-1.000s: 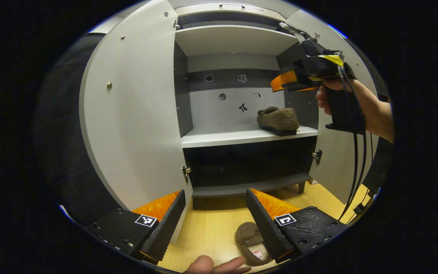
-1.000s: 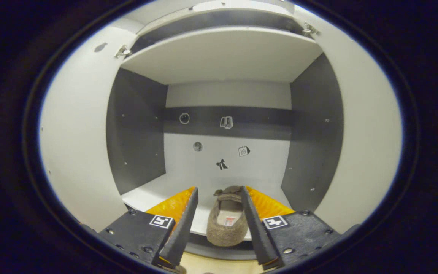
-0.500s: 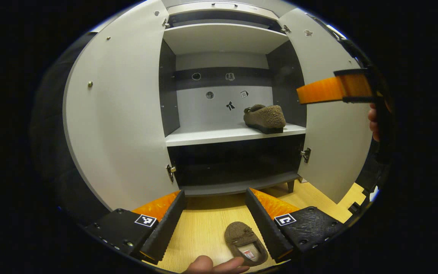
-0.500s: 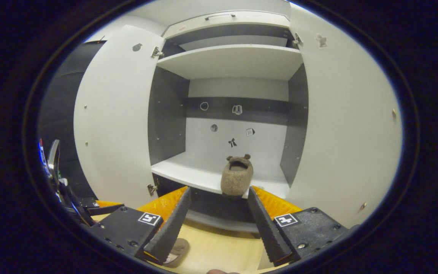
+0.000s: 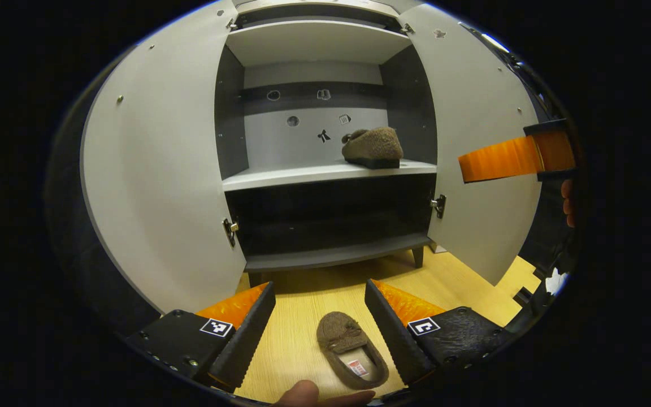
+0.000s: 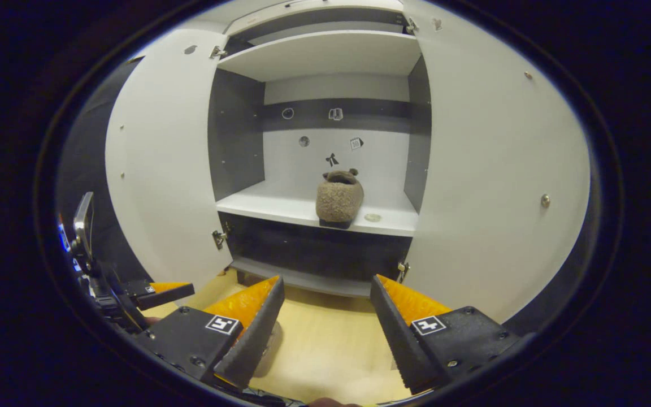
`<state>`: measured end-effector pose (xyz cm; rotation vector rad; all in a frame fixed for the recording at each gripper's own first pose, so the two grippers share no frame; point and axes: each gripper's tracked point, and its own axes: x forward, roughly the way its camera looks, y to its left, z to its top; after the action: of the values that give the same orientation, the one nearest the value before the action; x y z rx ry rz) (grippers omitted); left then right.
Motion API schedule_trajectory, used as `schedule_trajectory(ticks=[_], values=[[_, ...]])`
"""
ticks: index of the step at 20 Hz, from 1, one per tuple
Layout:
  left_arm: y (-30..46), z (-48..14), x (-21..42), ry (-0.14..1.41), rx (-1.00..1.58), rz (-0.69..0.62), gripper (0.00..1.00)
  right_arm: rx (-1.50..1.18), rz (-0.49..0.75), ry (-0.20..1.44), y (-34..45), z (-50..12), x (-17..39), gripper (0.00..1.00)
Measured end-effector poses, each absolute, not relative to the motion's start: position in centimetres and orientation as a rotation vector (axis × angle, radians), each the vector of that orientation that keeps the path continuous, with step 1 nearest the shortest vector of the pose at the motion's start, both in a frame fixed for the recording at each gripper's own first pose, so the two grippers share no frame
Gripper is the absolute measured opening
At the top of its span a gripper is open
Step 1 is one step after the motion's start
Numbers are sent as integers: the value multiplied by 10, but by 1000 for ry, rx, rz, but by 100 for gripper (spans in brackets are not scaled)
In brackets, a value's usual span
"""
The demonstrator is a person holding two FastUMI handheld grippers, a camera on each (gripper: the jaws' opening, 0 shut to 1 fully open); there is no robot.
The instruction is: Grab one shoe with the right hand and put it into the shoe cabinet, grab the other shoe with the left hand and put it into the shoe cabinet; then close the right door with the right hand and the left door with the left hand.
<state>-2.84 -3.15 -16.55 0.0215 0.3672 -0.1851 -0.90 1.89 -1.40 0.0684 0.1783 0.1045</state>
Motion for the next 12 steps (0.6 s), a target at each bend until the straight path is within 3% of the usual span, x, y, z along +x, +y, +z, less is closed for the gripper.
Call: schedule_trajectory(ticks=[12], values=[[-33, -290, -68, 702, -82, -149, 96, 52, 142, 342, 34, -65, -20, 96]])
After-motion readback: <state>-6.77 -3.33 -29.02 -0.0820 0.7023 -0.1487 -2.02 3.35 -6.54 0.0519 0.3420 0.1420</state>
